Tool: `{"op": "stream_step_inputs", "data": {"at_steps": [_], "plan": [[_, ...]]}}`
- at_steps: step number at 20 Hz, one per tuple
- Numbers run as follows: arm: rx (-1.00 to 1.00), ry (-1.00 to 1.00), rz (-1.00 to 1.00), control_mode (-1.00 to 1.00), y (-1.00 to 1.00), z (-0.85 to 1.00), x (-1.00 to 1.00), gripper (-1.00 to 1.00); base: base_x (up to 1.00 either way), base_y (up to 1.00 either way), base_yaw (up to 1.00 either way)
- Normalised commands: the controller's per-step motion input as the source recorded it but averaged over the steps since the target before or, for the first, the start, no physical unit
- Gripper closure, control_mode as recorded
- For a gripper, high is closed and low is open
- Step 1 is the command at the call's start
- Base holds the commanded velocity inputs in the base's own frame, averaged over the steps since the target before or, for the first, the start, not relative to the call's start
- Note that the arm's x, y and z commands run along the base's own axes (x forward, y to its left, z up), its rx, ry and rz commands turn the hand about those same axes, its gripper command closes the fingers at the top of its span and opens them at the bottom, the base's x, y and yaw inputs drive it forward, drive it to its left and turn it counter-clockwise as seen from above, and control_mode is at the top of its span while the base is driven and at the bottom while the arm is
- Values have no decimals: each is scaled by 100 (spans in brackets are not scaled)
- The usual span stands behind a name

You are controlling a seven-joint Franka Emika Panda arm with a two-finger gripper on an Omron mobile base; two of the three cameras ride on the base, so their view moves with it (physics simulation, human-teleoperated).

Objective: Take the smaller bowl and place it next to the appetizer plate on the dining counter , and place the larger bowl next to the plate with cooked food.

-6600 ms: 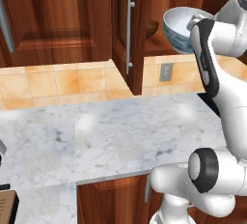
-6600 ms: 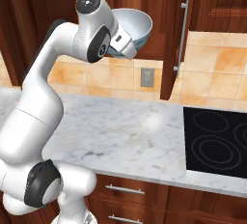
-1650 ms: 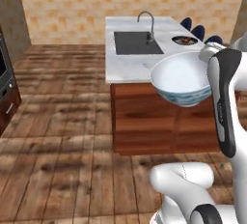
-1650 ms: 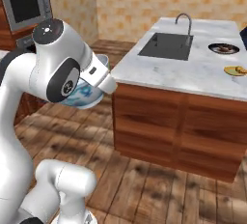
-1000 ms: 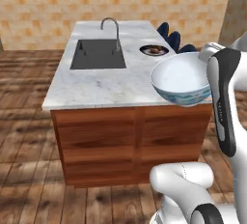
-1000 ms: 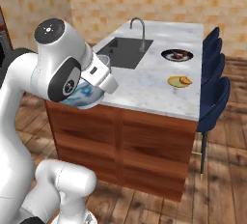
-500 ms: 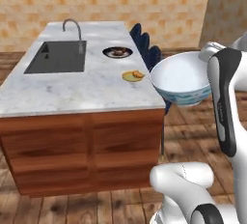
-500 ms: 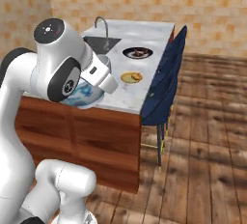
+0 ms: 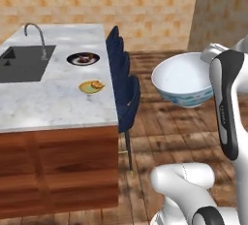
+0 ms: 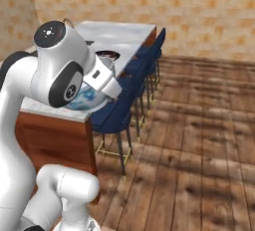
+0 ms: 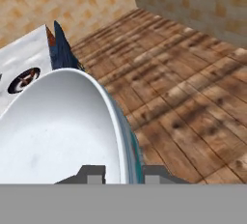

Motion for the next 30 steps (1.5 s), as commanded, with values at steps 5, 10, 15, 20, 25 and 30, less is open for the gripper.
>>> {"op": "stream_step_inputs", "data": {"at_steps": [5,10,15,20,25,30], "plan": [[0,0,0,100,0,0,0,100,92,-100,14],[0,0,0,100,0,0,0,100,97,-100,28],[0,0,0,100,0,0,0,100,100,-75,42],[0,0,0,100,0,0,0,100,100,-49,51],[0,0,0,100,0,0,0,100,100,-54,55],[0,0,0,100,0,0,0,100,96,-73,56]]}}
